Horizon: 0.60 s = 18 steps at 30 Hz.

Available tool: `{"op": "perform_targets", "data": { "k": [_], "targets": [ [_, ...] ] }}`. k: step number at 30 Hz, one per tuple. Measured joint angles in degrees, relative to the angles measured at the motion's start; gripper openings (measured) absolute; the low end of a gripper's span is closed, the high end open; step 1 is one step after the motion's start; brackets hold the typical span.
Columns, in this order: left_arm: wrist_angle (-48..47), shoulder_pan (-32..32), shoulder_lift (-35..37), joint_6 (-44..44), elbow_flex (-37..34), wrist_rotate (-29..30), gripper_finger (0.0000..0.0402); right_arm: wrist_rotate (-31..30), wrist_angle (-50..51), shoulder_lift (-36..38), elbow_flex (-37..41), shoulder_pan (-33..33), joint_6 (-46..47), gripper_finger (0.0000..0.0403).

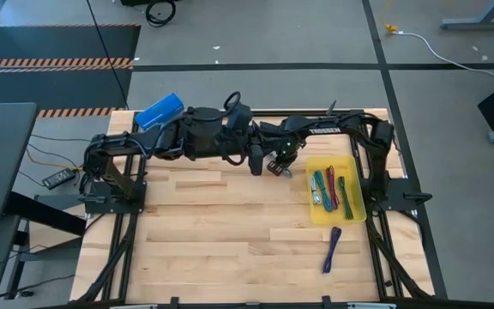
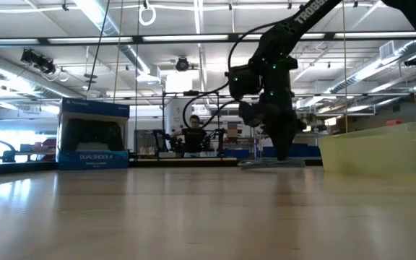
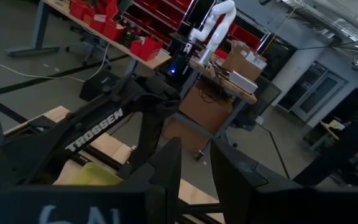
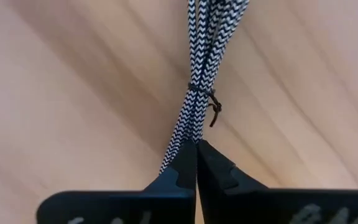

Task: Pick and place USB-C Cables
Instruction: Put the gray USB cable into the yellow container

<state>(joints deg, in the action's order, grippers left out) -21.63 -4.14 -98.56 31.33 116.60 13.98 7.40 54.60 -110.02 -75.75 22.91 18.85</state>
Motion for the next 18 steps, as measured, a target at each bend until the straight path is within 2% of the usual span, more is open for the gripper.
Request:
{"op": "perform_targets", "data": {
  "k": [8,15,18],
  "targets": [
    [-0.1,0.0,0.0,1.2,0.0,0.3,0.0094,-1.8,5.2,9.2,0.0,-0.5,-4.0,0.0001],
    [0.0,0.0,0.0,1.7,0.0,3.4,0.0094,-0.8,11.0,23.6,0.0,-1.6,0.5,0.0000],
    [0.7,0.2,0.0,2.6,0.0,6.1,0.0094,-2.2,11.3,29.8,0.0,-2.1,2.5,0.0000]
  ]
}}
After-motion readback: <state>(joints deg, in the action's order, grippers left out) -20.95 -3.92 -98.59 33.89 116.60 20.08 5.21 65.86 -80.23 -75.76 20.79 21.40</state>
